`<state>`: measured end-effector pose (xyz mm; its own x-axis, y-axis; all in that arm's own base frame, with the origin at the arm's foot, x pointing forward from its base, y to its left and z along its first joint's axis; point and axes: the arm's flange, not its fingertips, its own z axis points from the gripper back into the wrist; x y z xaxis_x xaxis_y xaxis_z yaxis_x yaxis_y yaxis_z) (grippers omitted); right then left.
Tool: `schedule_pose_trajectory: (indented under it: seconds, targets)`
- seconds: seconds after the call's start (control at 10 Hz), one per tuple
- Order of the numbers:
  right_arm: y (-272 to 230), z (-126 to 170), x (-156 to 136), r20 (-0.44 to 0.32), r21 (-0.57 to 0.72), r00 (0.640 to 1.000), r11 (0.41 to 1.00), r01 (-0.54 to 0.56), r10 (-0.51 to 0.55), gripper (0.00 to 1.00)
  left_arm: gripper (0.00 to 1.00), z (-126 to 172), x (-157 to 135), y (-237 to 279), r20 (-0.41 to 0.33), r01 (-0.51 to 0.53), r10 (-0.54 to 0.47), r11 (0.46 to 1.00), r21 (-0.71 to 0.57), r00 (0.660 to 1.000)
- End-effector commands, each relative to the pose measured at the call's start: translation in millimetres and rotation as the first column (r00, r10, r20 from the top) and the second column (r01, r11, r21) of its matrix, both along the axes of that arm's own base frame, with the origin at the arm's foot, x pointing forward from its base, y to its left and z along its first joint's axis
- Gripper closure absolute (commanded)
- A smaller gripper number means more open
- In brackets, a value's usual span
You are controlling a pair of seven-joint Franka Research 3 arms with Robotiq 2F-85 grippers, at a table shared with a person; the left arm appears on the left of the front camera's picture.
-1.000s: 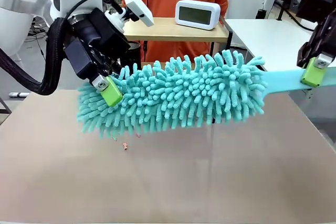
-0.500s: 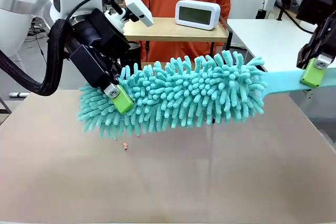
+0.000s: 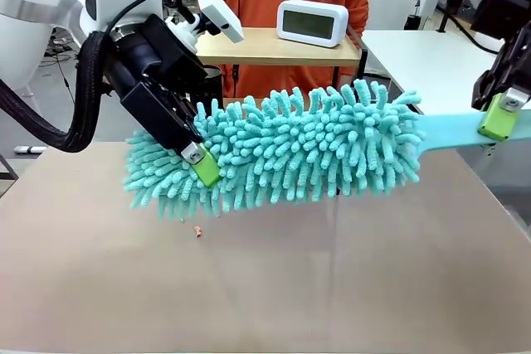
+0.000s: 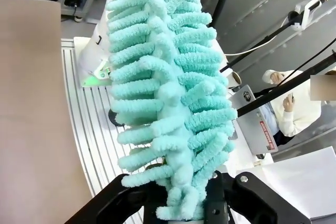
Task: Clean the shelf.
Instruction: Hand the Duster back to the human.
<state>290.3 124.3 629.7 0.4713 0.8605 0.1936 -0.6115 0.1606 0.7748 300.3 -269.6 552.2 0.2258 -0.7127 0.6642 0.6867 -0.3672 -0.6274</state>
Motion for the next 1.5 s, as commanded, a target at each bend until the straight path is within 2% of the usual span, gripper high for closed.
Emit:
schedule_pose_trajectory:
  seconds: [0.0, 0.2, 0.3, 0.4, 0.5, 0.6, 0.7, 0.8, 0.9, 1.0, 1.1, 1.2, 1.3, 1.4]
  targets:
    - [1, -6, -4, 0.001, -0.002, 0.999, 0.999, 0.039, -0.039, 0.88, 1.00, -1, -8, 1, 0.013, -0.008, 0.009, 0.999, -0.046, 1.000]
    - [1, -8, -4, -0.008, -0.006, 1.000, 1.000, 0.022, -0.022, 0.88, 1.00, 0, -7, 3, 0.013, -0.008, 0.008, 0.999, -0.047, 1.000]
    - [0, -9, -5, -0.013, -0.016, 1.000, 1.000, 0.016, -0.016, 0.36, 1.00, 0, -8, 3, 0.015, -0.007, 0.007, 0.999, -0.047, 1.000]
    - [-6, -10, -4, -0.007, 0.004, 0.999, 0.999, 0.051, -0.051, 0.31, 1.00, 0, -8, 4, 0.021, -0.004, 0.005, 0.999, -0.039, 1.000]
    - [-18, -10, 0, -0.010, 0.068, 0.993, 0.991, 0.116, -0.115, 0.00, 1.00, -1, -10, 8, 0.032, 0.009, -0.008, 1.000, -0.030, 0.999]
    - [-31, -13, 7, -0.047, 0.170, 0.971, 0.956, 0.240, -0.236, 0.00, 1.00, -3, -11, 12, 0.036, 0.025, -0.024, 1.000, -0.017, 0.999]
    - [-44, -20, 16, -0.148, 0.257, 0.899, 0.862, 0.437, -0.412, 0.00, 1.00, -7, -11, 15, 0.034, 0.033, -0.033, 0.999, 0.001, 0.999]
    - [-64, -28, 26, -0.330, 0.353, 0.765, 0.679, 0.643, -0.553, 0.07, 1.00, -14, -12, 18, 0.022, 0.036, -0.036, 0.999, 0.031, 0.999]
    - [-86, -39, 34, -0.469, 0.365, 0.637, 0.522, 0.771, -0.612, 0.00, 1.00, -21, -13, 21, 0.011, 0.036, -0.037, 0.998, 0.051, 0.999]
    - [-107, -60, 42, -0.510, 0.316, 0.516, 0.408, 0.857, -0.689, 0.00, 1.00, -24, -12, 26, 0.002, 0.022, -0.022, 0.999, 0.045, 1.000]
    - [-125, -90, 46, -0.501, 0.241, 0.392, 0.310, 0.920, -0.772, 0.00, 1.00, -25, -11, 33, -0.017, 0.008, -0.008, 1.000, 0.023, 1.000]
    - [-143, -130, 47, -0.519, 0.170, 0.259, 0.198, 0.965, -0.815, 0.00, 1.00, -25, -8, 42, -0.033, -0.020, 0.020, 1.000, -0.007, 0.999]
    - [-153, -166, 46, -0.498, 0.111, 0.136, 0.093, 0.989, -0.857, 0.00, 1.00, -25, -4, 51, -0.048, -0.048, 0.047, 0.999, -0.023, 0.998]
    - [-156, -198, 42, -0.484, 0.062, 0.060, 0.034, 0.997, -0.873, 0.00, 1.00, -26, -1, 58, -0.058, -0.079, 0.077, 0.996, -0.034, 0.995]
